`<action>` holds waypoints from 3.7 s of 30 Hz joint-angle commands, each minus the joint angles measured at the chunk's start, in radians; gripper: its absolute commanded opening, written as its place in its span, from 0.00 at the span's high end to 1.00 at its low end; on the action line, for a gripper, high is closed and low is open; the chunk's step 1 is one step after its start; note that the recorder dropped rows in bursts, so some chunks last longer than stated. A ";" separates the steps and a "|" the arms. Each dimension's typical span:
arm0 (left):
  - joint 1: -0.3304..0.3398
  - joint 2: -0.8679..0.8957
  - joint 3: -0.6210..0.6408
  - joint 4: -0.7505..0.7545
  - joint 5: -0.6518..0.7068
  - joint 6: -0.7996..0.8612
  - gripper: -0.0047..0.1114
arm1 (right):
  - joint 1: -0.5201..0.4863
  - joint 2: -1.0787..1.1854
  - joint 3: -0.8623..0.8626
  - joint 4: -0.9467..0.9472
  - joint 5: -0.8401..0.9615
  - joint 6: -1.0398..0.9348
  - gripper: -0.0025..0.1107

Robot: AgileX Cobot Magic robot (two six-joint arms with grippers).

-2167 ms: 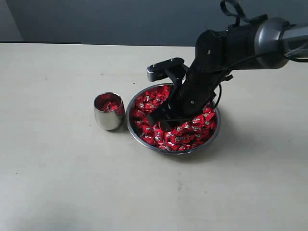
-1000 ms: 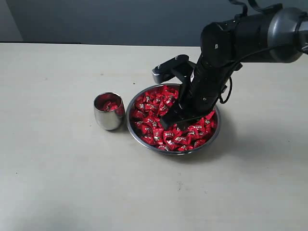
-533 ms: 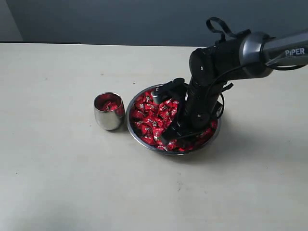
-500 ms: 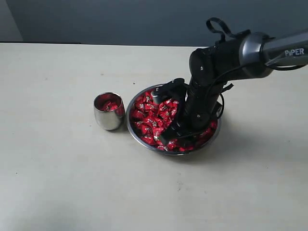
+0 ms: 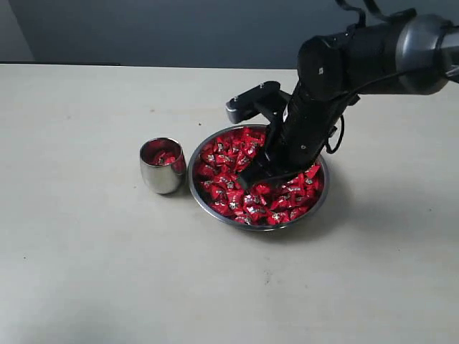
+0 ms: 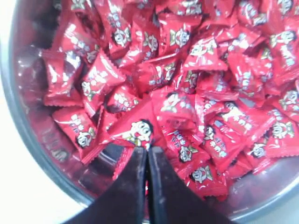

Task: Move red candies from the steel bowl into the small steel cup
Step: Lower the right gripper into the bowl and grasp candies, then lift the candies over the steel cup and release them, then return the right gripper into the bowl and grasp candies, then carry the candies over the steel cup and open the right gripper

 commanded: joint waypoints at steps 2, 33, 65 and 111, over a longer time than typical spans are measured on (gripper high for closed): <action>-0.001 -0.004 0.005 0.002 -0.008 -0.004 0.96 | -0.004 -0.038 -0.043 0.033 0.014 -0.020 0.98; -0.001 -0.004 0.005 0.002 -0.008 -0.004 0.96 | 0.066 0.374 -0.664 0.371 0.210 -0.094 0.74; -0.001 -0.004 0.005 0.002 -0.008 -0.004 0.96 | -0.121 0.105 -0.212 0.095 0.155 0.029 0.61; -0.001 -0.004 0.005 0.002 -0.010 -0.004 0.96 | -0.075 -0.010 -0.196 0.354 0.044 -0.132 0.98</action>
